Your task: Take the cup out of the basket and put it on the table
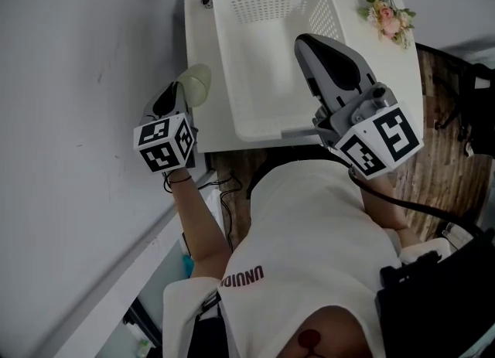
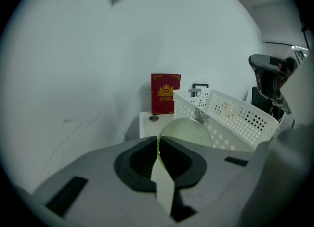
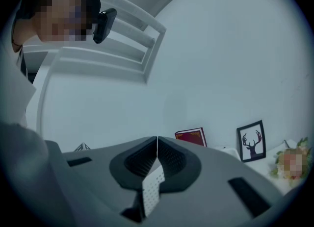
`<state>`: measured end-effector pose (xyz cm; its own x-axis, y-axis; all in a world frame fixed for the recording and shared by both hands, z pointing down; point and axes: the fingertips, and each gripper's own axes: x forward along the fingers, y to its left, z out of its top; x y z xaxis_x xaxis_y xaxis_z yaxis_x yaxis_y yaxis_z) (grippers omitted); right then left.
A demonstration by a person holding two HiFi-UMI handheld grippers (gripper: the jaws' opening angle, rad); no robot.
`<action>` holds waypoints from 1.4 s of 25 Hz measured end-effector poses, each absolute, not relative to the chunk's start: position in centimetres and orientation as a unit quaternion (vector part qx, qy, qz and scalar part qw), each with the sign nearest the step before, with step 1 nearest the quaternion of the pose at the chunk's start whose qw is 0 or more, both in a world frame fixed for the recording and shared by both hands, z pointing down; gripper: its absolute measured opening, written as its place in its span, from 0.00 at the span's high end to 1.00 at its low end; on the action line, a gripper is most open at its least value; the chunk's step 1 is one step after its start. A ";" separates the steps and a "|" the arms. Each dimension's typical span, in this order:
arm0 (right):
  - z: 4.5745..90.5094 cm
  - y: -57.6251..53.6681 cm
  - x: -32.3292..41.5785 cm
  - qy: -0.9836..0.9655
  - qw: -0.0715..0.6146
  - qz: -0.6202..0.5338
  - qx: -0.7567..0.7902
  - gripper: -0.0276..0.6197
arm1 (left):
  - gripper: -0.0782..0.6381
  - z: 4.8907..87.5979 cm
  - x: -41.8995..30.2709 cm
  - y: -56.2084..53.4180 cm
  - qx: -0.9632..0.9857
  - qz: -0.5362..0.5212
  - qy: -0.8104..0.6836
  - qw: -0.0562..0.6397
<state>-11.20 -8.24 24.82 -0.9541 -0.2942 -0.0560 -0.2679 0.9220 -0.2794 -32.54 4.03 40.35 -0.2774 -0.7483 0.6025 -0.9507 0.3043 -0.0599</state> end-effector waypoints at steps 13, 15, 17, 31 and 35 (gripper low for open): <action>25.0 -8.3 -11.4 0.979 0.045 -0.141 -0.142 0.93 | 0.85 44.5 -32.4 4.4 0.557 0.249 -0.732 0.302; 25.0 -8.3 -11.4 0.979 0.045 -0.141 -0.142 0.93 | 0.85 45.3 -32.2 4.5 0.558 0.255 -0.724 0.314; 25.1 -8.3 -11.4 0.979 0.044 -0.142 -0.142 0.93 | 0.85 46.1 -32.2 4.6 0.559 0.263 -0.716 0.325; 25.3 -8.7 -11.1 0.978 0.042 -0.141 -0.150 0.93 | 0.85 49.6 -31.7 5.1 0.553 0.302 -0.678 0.378; 25.3 -8.7 -11.0 0.978 0.040 -0.141 -0.151 0.93 | 0.85 50.4 -31.3 5.3 0.551 0.315 -0.662 0.399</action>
<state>-10.96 -8.67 25.27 -0.9512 -0.3065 -0.0365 -0.2837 0.9147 -0.2878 -31.32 5.33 50.45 -0.0741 -0.4785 0.8749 -0.9806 0.1946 0.0234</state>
